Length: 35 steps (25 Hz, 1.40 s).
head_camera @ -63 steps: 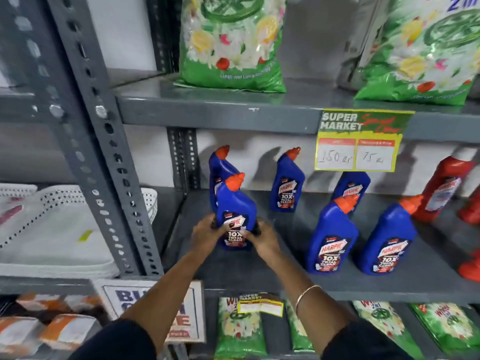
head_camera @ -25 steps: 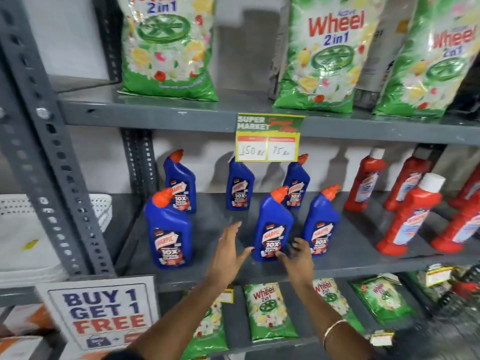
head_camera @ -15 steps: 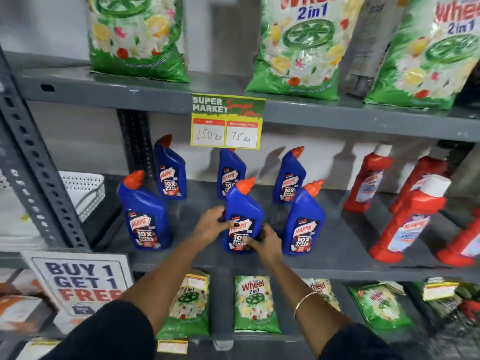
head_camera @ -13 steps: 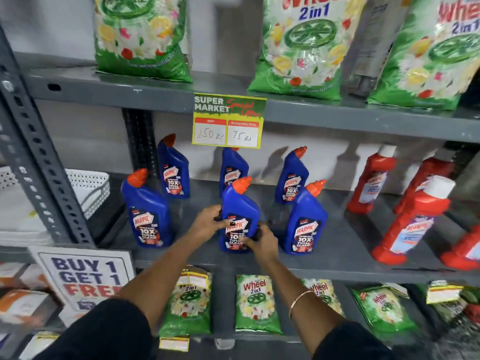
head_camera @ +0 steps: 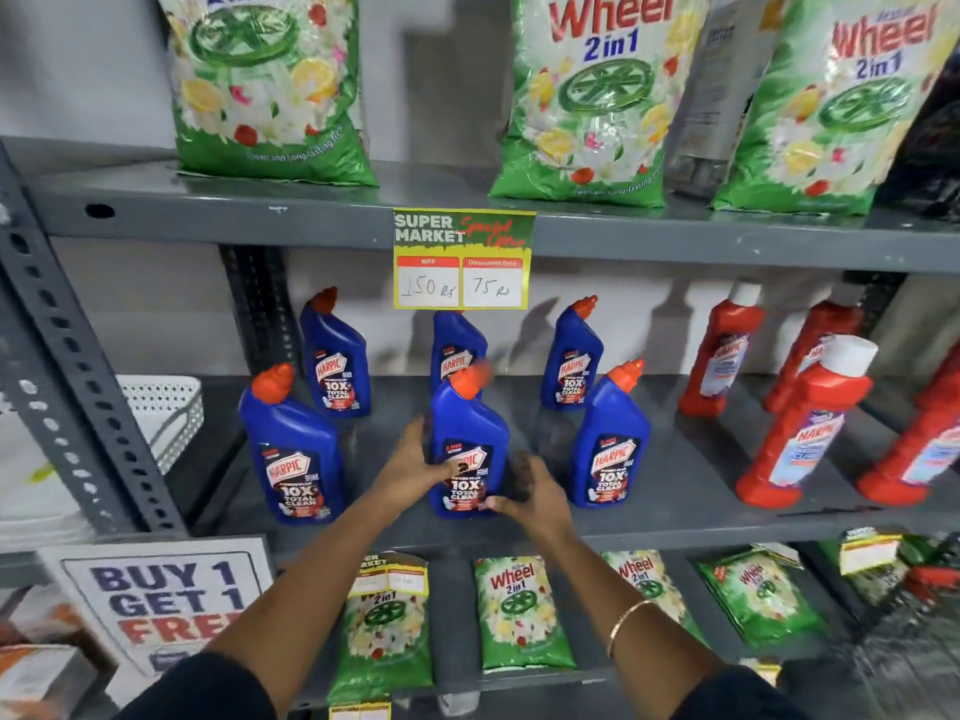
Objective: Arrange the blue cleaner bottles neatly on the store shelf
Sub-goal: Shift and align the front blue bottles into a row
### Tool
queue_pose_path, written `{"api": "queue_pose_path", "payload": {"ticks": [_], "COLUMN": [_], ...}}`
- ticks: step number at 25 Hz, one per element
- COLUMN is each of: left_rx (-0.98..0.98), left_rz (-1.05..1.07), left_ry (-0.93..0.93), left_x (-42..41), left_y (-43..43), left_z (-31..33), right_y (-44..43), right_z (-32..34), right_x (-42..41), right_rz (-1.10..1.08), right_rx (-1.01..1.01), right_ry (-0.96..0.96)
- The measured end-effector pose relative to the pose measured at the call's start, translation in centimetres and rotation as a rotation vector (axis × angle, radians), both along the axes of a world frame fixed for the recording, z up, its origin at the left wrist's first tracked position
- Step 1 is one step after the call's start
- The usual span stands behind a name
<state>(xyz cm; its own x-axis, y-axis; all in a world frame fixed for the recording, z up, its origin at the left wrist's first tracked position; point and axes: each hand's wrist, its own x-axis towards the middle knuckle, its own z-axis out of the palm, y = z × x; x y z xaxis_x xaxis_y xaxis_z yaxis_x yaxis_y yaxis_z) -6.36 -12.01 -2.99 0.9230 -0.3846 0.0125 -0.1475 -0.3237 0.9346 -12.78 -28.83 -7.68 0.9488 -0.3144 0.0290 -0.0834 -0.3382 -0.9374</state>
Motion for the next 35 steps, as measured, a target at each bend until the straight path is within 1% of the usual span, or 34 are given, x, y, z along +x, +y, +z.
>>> {"api": "queue_pose_path", "payload": {"ticks": [1,2,3,4,5,6,7,8,9,10,11,12,14,18,22,25,27,29,30,31,34,35], "left_rx": [0.001,-0.003,-0.017,-0.021,-0.024,-0.007,0.018,0.05,0.061,0.063,0.05,0.041,0.066,0.103,0.06,0.014,0.021,0.048,0.065,0.088,0.101,0.096], "left_rz": [0.087,0.207,0.311,0.37,0.348,0.28,0.178,0.064,-0.019,-0.06,-0.083,-0.088,-0.036,0.09,0.087,0.08,0.065,0.045,0.061,0.111,0.363,0.457], "left_ry": [-0.085,-0.215,-0.386,-0.56,-0.697,-0.778,-0.773,-0.669,-0.527,-0.387,-0.274,-0.2,-0.168,-0.194,-0.18,-0.119,-0.087,-0.106,-0.155,-0.251,-0.651,-0.73], "left_x": [-0.5,-1.4,-2.9,-4.5,-6.0,-7.2,-7.8,-7.9,-7.7,-7.1,-6.3,-5.5,-4.3,-4.4,-5.3,-5.5,-5.8,-6.0,-6.2,-6.4,-7.9,-8.2], "left_y": [-0.4,-1.0,-1.8,-3.0,-4.4,-6.1,-7.9,-9.8,-11.6,-13.2,-14.7,-15.8,-17.5,-18.4,-19.0,-19.1,-19.1,-18.7,-18.2,-17.5,-13.2,-11.5], "left_z": [-0.3,-0.6,-0.9,-1.1,-1.0,-0.9,-1.0,-0.8,-0.3,0.1,0.6,1.2,1.2,0.8,1.2,1.2,1.4,1.8,2.0,2.1,2.4,2.3], "right_y": [-1.2,-2.5,-4.0,-5.8,-7.3,-9.0,-10.5,-12.0,-13.2,-14.0,-15.0,-15.6,-17.0,-17.9,-18.4,-18.6,-18.5,-18.4,-18.4,-18.5,-18.4,-18.3], "right_z": [-0.5,-0.9,-1.1,-1.1,-0.7,-0.3,0.5,1.0,1.6,2.0,2.1,2.1,1.7,1.3,0.5,0.5,0.6,0.9,1.2,1.5,2.4,2.5], "right_x": [-0.6,-1.2,-2.1,-3.0,-3.7,-4.2,-4.6,-4.7,-4.6,-4.3,-3.7,-3.1,-2.1,-1.5,-1.7,-2.1,-2.4,-2.5,-2.6,-2.6,-2.9,-3.0], "right_rz": [-0.069,-0.155,-0.258,-0.355,-0.442,-0.516,-0.555,-0.545,-0.467,-0.341,-0.21,-0.102,0.011,-0.006,-0.012,0.001,0.013,0.009,0.018,0.041,0.143,0.167], "right_rx": [-0.002,-0.036,-0.099,-0.163,-0.212,-0.229,-0.21,-0.177,-0.138,-0.092,-0.044,-0.002,0.036,-0.014,0.059,0.077,0.094,0.087,0.1,0.125,0.158,0.158], "right_ry": [0.004,0.001,0.01,0.036,0.044,0.036,0.006,-0.01,-0.01,-0.008,0.002,0.013,0.029,0.0,0.009,-0.01,-0.018,-0.015,-0.014,-0.015,0.029,0.049]}}
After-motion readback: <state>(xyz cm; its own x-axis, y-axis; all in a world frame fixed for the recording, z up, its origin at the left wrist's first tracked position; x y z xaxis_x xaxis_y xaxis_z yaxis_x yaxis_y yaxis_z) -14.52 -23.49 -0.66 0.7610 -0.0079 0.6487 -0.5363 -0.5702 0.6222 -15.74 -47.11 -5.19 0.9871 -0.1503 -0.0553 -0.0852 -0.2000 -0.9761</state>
